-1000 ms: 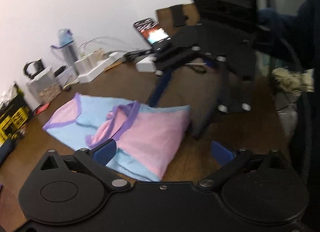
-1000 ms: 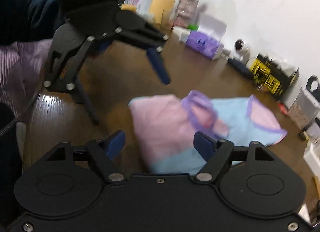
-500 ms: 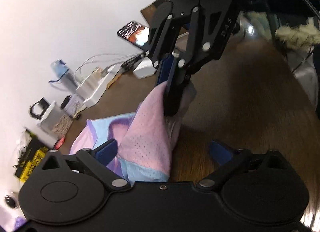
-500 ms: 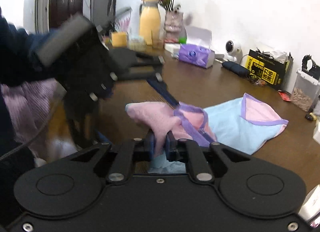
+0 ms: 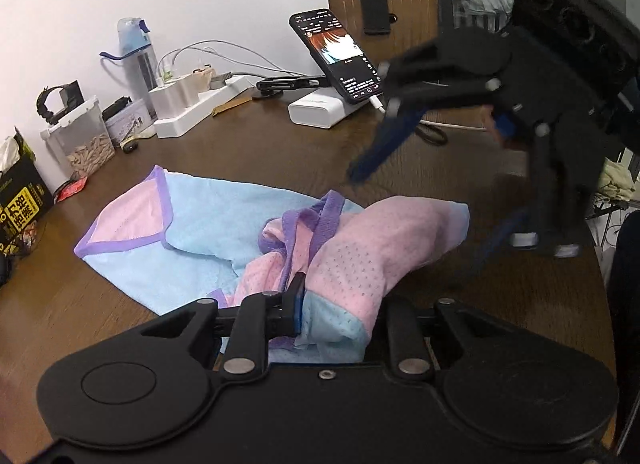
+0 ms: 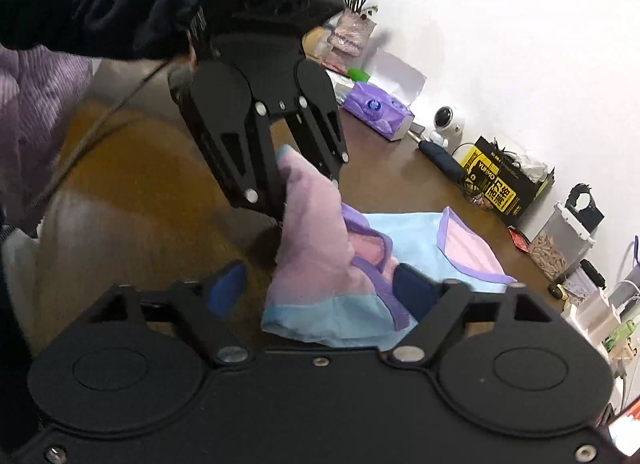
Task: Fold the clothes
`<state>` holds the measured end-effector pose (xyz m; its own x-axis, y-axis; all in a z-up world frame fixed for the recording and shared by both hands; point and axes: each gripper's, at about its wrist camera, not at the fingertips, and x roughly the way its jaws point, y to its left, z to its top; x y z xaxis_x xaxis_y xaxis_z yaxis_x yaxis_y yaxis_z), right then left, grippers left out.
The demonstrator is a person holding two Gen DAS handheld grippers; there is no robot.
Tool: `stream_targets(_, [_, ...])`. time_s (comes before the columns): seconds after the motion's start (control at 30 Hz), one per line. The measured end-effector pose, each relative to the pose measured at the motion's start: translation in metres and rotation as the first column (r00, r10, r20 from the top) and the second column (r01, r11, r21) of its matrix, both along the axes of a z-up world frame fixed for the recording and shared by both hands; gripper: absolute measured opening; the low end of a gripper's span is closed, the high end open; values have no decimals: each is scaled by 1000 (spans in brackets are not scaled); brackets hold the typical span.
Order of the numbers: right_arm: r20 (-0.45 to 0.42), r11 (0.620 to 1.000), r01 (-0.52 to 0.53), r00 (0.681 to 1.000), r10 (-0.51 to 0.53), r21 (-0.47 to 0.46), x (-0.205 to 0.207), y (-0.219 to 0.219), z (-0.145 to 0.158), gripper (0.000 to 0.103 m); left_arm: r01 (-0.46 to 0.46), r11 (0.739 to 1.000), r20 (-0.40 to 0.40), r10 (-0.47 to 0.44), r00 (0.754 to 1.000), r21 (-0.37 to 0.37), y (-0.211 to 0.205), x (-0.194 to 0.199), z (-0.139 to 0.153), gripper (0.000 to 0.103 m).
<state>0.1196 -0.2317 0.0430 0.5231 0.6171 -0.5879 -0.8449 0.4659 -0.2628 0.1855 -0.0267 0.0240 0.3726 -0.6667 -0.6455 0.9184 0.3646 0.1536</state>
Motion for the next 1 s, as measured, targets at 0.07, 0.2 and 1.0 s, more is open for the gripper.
stream_targets(0.07, [-34,1000,-10,999,10,-3,2,3,0,15,40,999,-34,-40,999,-3,5,-11,7,20])
stream_targets(0.2, [-138,997,-73,987,76,29,-2,2,10,15,178,983,-167,-181,969,-35,22,-35,28,20])
stream_targets(1.0, [-365,941,295,905,-219,164,85,-29,7,77,-255,937,-187,214,959,-240,69,26,7,102])
